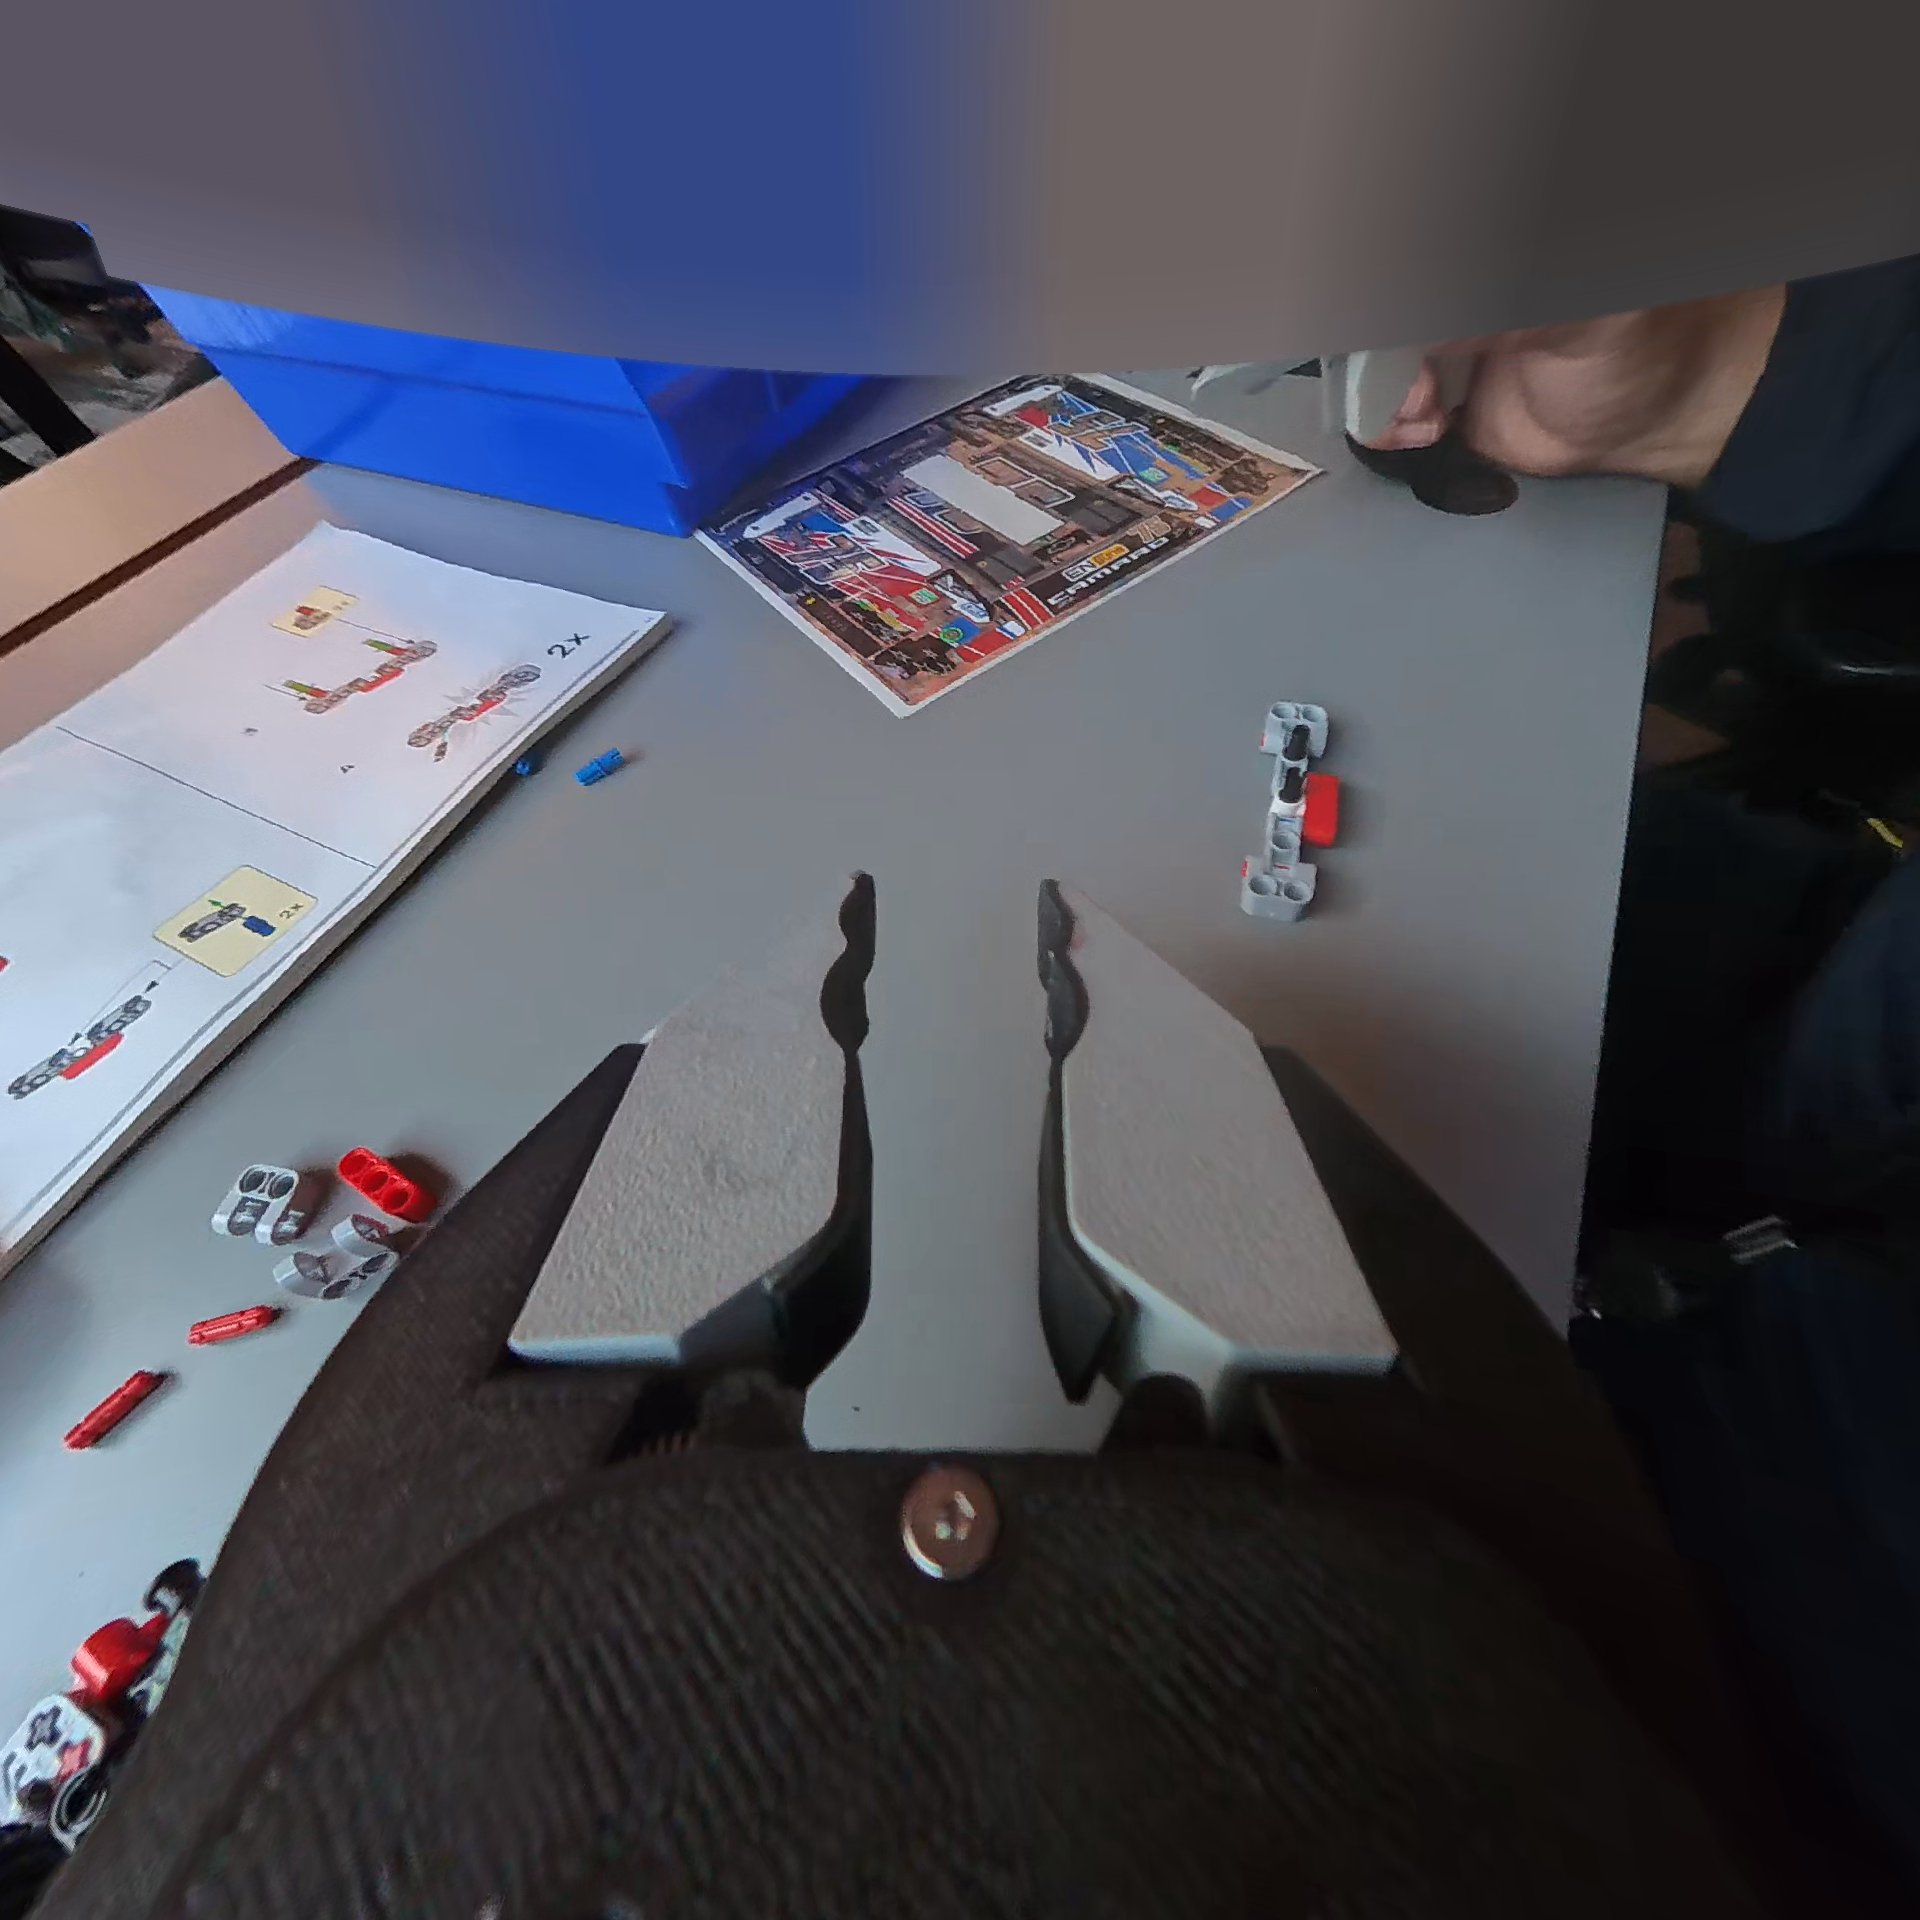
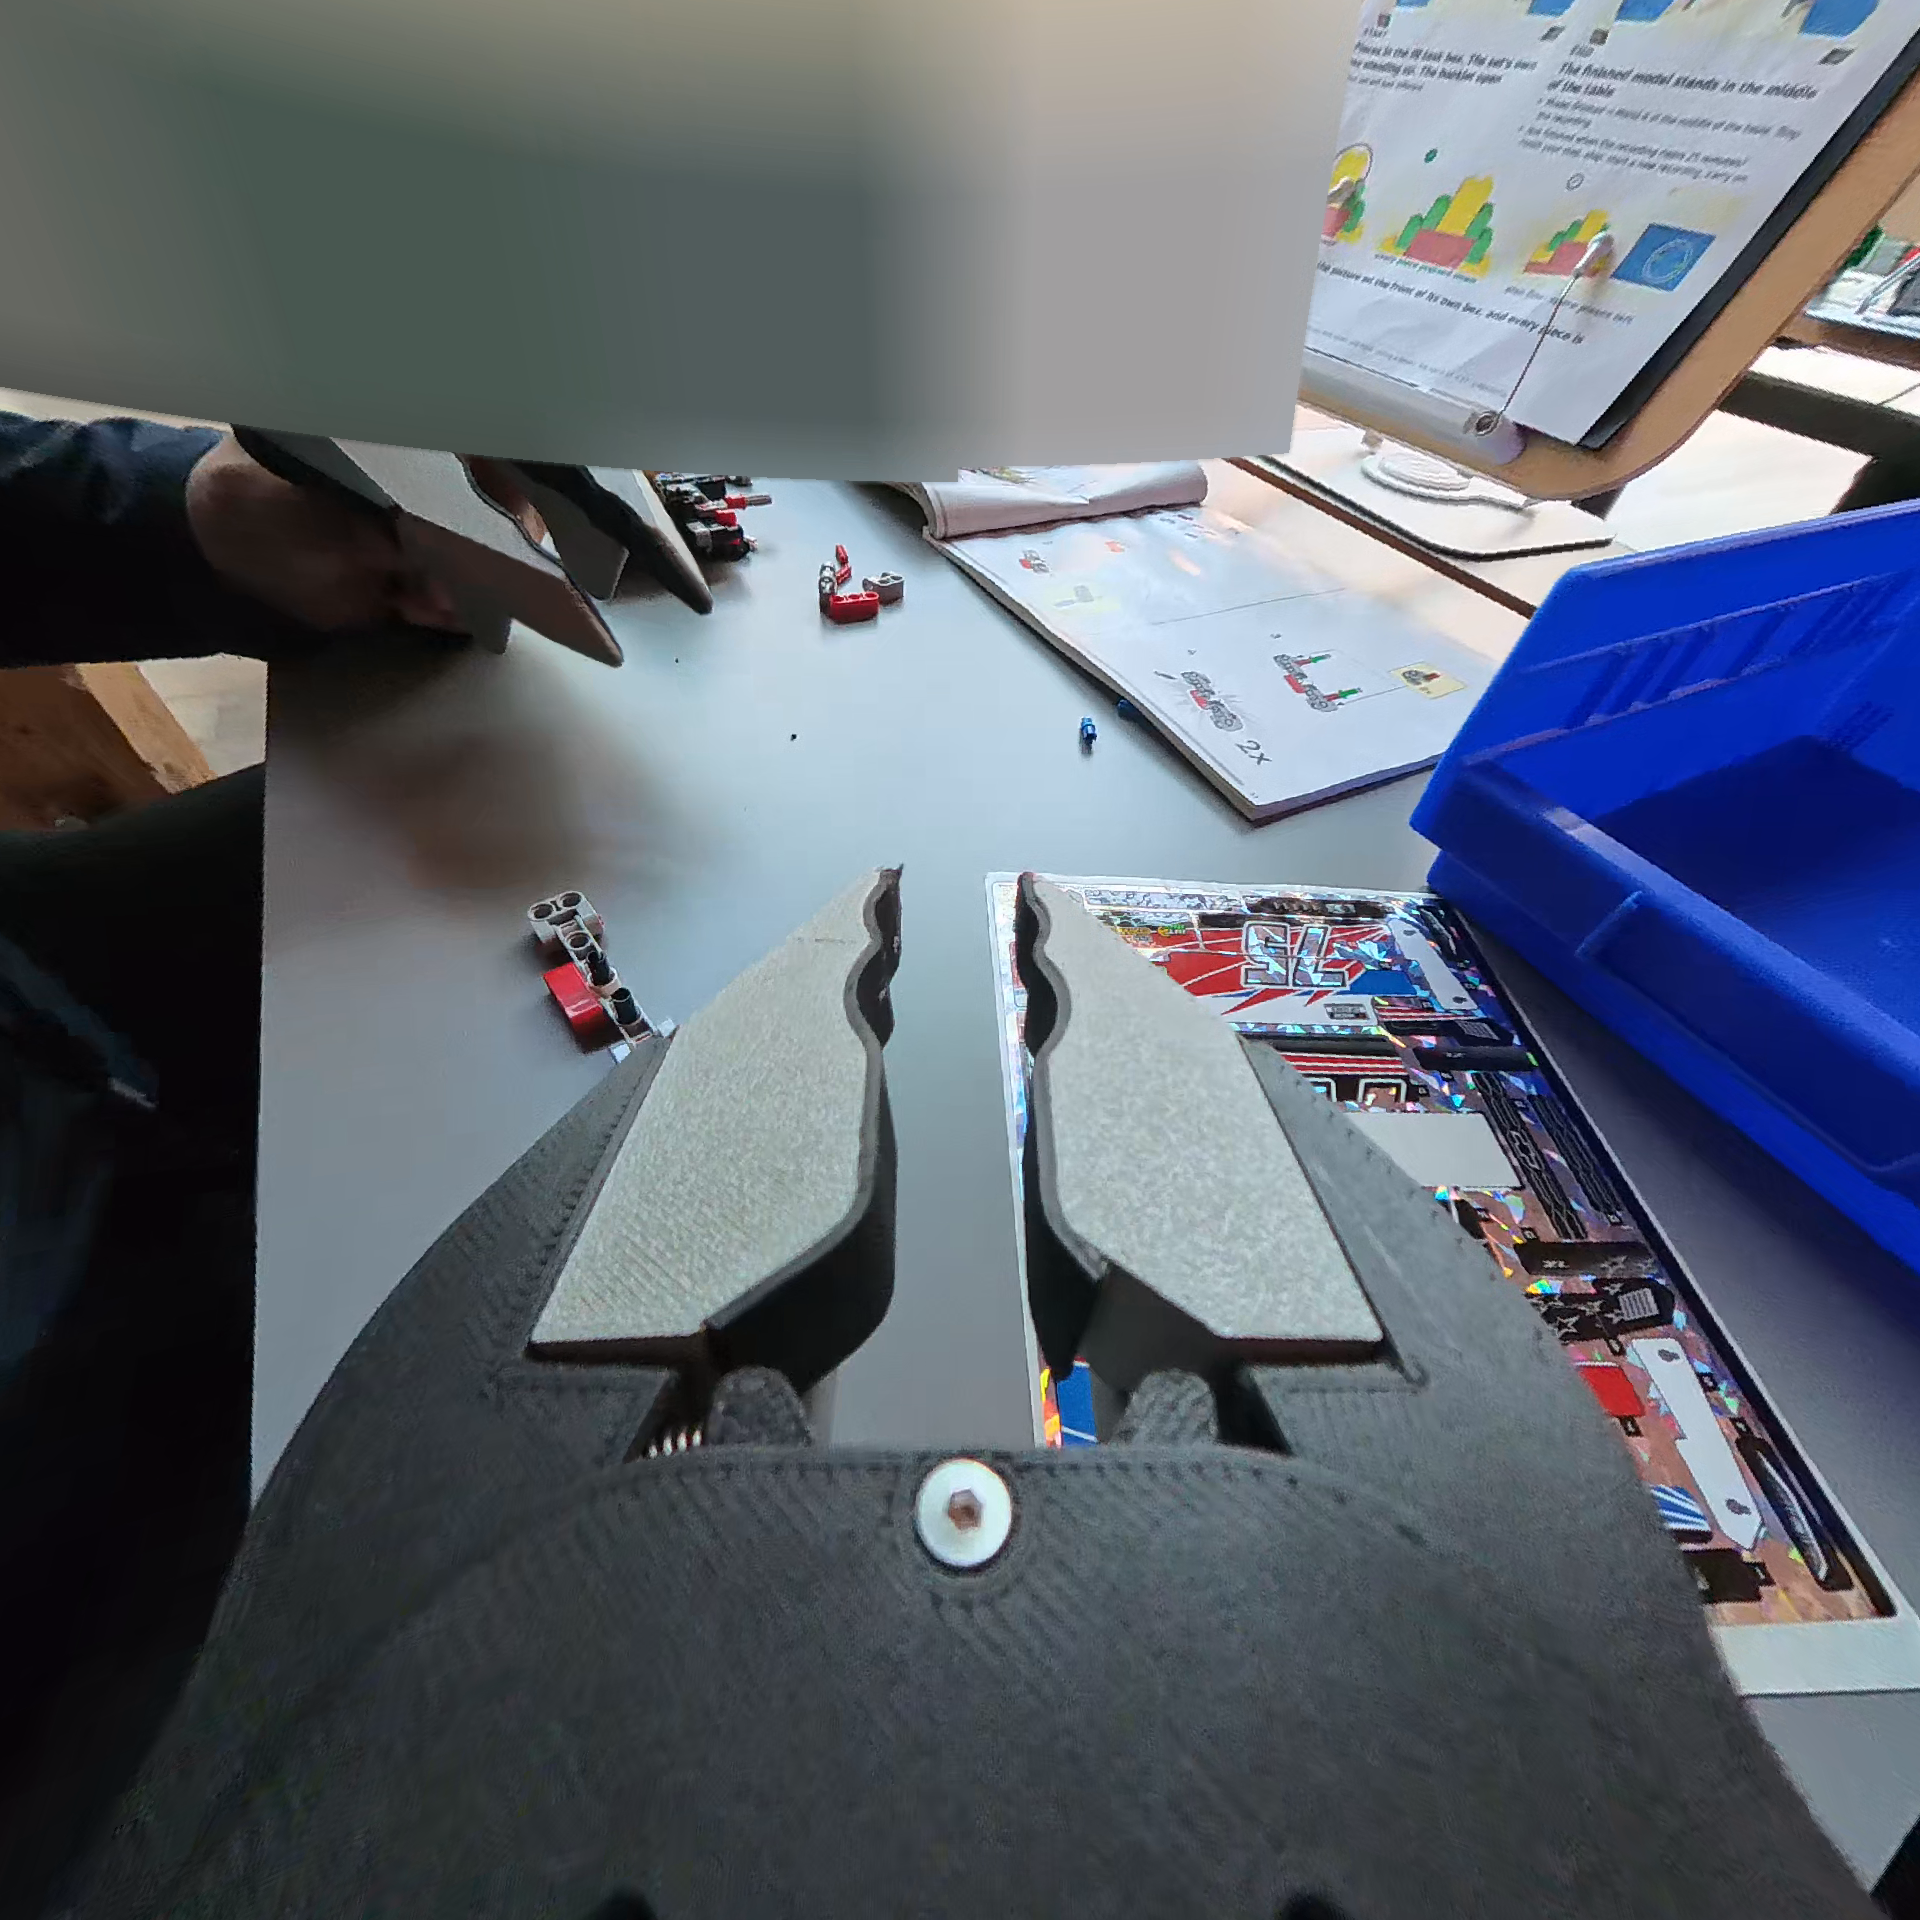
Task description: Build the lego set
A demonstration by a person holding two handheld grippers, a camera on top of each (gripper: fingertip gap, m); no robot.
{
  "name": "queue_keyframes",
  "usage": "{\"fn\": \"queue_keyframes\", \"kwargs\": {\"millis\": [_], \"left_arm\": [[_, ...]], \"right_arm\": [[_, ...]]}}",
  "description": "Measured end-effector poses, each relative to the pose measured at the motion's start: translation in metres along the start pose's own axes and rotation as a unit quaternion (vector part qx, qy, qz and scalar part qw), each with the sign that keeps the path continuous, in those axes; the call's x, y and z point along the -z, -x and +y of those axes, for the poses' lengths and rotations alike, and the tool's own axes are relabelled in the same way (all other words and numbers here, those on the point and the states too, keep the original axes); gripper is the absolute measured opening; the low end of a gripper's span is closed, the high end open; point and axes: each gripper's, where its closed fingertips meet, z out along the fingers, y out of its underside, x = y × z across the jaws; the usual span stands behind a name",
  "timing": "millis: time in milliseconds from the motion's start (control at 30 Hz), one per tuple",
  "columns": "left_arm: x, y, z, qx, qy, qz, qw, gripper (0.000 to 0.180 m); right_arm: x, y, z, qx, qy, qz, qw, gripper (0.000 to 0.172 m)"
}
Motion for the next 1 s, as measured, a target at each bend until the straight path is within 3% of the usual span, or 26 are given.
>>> {"fn": "queue_keyframes", "kwargs": {"millis": [433,700,833,1000], "left_arm": [[0.005,0.004,-0.002,-0.017,-0.009,-0.043,0.999,0.025],[0.024,-0.020,0.005,0.051,0.001,-0.032,0.998,0.025],[0.055,-0.015,0.007,0.070,0.029,-0.066,0.995,0.019],[0.148,0.073,-0.001,0.095,0.110,-0.191,0.971,0.018]], "right_arm": [[-0.003,0.007,0.002,0.042,0.011,0.007,0.999,0.022],[0.008,-0.003,-0.008,0.027,-0.031,0.041,0.998,0.025],[0.007,-0.004,-0.007,0.027,-0.028,0.040,0.998,0.026],[0.005,-0.001,-0.005,0.040,-0.018,0.043,0.998,0.025]]}}
